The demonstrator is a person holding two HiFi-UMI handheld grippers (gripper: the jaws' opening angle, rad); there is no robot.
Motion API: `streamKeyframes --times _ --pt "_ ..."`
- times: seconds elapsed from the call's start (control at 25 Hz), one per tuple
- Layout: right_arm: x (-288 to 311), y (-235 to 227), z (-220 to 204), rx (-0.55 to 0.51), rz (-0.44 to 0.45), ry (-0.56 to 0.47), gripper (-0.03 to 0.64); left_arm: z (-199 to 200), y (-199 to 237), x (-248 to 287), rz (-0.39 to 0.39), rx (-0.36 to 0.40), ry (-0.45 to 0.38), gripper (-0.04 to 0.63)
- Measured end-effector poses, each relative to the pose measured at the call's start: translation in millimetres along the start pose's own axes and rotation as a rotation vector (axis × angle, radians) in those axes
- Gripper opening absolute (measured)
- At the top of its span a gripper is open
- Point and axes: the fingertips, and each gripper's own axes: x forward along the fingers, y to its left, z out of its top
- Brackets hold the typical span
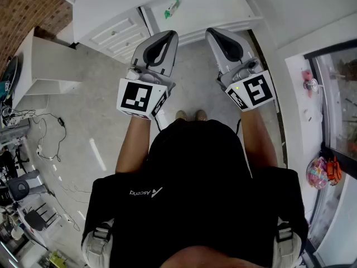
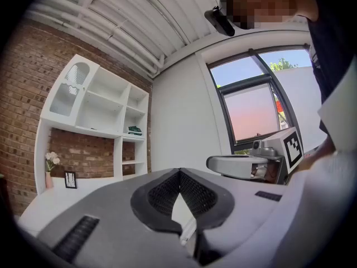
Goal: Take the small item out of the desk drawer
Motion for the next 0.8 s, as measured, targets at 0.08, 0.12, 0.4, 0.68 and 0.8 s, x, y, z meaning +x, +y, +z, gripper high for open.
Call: streamKeyframes --times 0.08,0.12,0.4,0.68,0.8 --pt "-1.7 -1.6 -0.4 -0.003 0.001 0.0 0.0 0.0 -2.1 1.9 0.0 0.002 0.002 -0.002" --pt "-2.3 -2.3 -0.4 -0.002 0.004 -0.001 0.0 -0.3 -2.8 3.0 0.0 0.003 0.003 -0.002" --pt "-10.0 -13.1 -0.9 0.029 0.009 -0.015 0.002 -4.4 -1.7 11.6 0.028 0.005 0.015 -0.002" --pt "-28.9 -37.3 -1.1 0.025 0.006 -0.02 0.002 -11.6 -3.2 26.8 0.082 0.028 0.034 -0.002" --pt "-35.9 -48.7 -4.8 0.015 0.016 -0.017 0.002 -17.6 -1.1 36.5 0.115 0.04 0.044 -0.002"
